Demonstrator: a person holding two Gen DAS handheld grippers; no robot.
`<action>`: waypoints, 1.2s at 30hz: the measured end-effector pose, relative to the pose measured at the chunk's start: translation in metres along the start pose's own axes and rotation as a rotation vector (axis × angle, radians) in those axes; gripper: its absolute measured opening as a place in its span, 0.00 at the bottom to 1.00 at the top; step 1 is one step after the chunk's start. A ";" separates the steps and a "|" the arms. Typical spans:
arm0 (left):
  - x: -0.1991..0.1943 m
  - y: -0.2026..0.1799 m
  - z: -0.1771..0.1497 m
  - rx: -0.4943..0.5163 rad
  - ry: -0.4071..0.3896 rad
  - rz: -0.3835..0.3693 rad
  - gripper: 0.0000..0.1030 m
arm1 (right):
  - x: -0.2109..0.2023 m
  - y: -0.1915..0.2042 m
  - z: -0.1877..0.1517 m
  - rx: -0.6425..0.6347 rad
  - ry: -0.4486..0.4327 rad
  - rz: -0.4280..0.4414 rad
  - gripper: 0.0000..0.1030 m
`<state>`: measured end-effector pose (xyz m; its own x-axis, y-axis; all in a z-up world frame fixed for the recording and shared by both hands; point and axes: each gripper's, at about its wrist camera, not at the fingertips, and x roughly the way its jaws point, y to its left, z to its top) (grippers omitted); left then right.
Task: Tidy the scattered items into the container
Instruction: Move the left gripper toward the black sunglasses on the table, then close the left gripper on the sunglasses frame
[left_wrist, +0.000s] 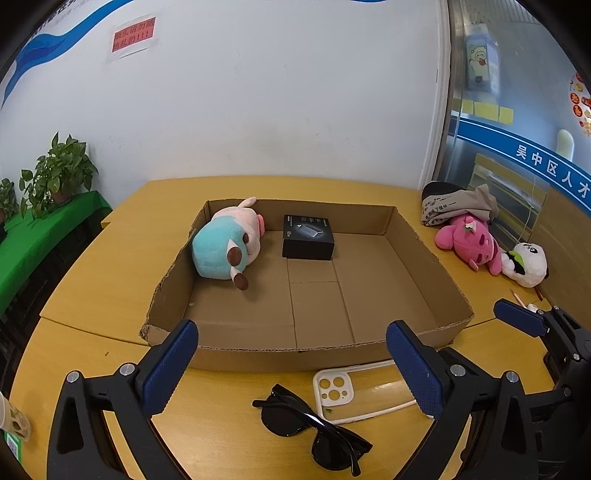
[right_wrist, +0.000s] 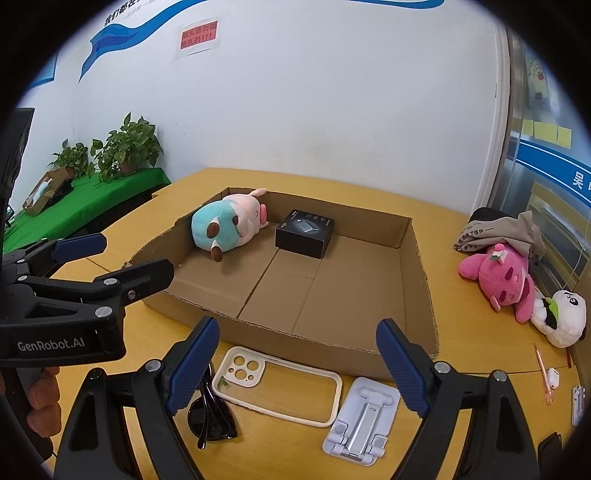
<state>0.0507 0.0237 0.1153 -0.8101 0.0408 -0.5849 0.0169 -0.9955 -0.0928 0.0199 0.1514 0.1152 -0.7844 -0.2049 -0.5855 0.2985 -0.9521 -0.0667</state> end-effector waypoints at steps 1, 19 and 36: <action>0.000 0.001 0.000 -0.001 0.001 -0.009 1.00 | 0.001 -0.001 0.000 0.002 0.002 0.000 0.84; 0.057 0.053 -0.056 -0.187 0.265 -0.110 1.00 | 0.032 0.041 -0.063 -0.115 0.178 0.179 0.84; 0.114 0.070 -0.096 -0.458 0.472 -0.349 0.99 | 0.095 0.104 -0.098 -0.278 0.380 0.263 0.76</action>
<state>0.0158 -0.0336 -0.0349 -0.4771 0.4833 -0.7340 0.1303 -0.7871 -0.6029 0.0299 0.0554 -0.0262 -0.4270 -0.2822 -0.8591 0.6312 -0.7733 -0.0598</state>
